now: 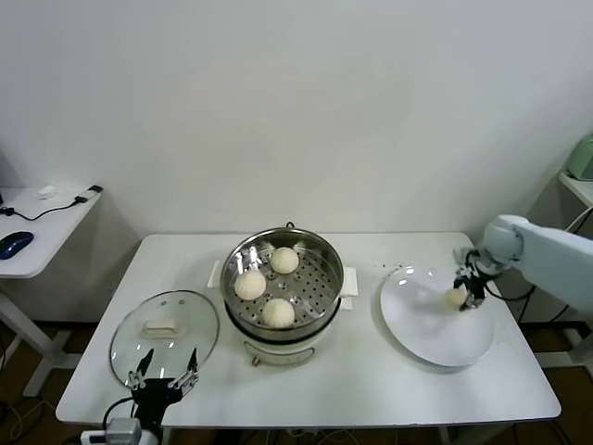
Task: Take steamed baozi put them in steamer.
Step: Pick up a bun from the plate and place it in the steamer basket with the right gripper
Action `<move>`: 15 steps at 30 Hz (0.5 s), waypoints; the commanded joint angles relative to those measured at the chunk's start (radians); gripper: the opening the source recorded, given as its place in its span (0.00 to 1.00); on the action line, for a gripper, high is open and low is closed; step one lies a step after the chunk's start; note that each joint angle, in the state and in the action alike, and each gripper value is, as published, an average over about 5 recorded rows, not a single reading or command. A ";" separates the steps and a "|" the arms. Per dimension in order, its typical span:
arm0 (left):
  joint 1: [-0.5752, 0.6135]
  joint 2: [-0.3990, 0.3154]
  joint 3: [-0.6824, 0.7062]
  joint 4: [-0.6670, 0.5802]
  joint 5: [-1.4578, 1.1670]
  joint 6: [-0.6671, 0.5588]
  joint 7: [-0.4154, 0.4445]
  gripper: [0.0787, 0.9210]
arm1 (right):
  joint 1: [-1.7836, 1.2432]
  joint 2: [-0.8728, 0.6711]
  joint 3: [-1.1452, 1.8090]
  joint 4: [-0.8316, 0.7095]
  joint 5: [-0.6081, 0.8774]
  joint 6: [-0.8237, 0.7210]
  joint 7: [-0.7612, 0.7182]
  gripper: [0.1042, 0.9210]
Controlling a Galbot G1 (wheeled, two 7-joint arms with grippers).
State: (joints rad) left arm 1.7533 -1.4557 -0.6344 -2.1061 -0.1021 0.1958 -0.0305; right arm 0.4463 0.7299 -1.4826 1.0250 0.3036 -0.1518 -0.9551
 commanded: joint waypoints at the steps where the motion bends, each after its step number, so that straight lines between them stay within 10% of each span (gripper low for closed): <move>1: 0.003 0.003 0.000 -0.008 0.000 -0.001 0.000 0.88 | 0.619 0.095 -0.424 0.279 0.450 -0.063 0.014 0.61; 15: -0.005 0.014 0.029 -0.033 0.000 0.001 -0.001 0.88 | 0.714 0.444 -0.322 0.513 0.863 -0.248 0.208 0.61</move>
State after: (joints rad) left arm 1.7438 -1.4440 -0.6055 -2.1335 -0.1033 0.1964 -0.0317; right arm 1.0058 0.9450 -1.7713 1.3661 0.8548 -0.2871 -0.8601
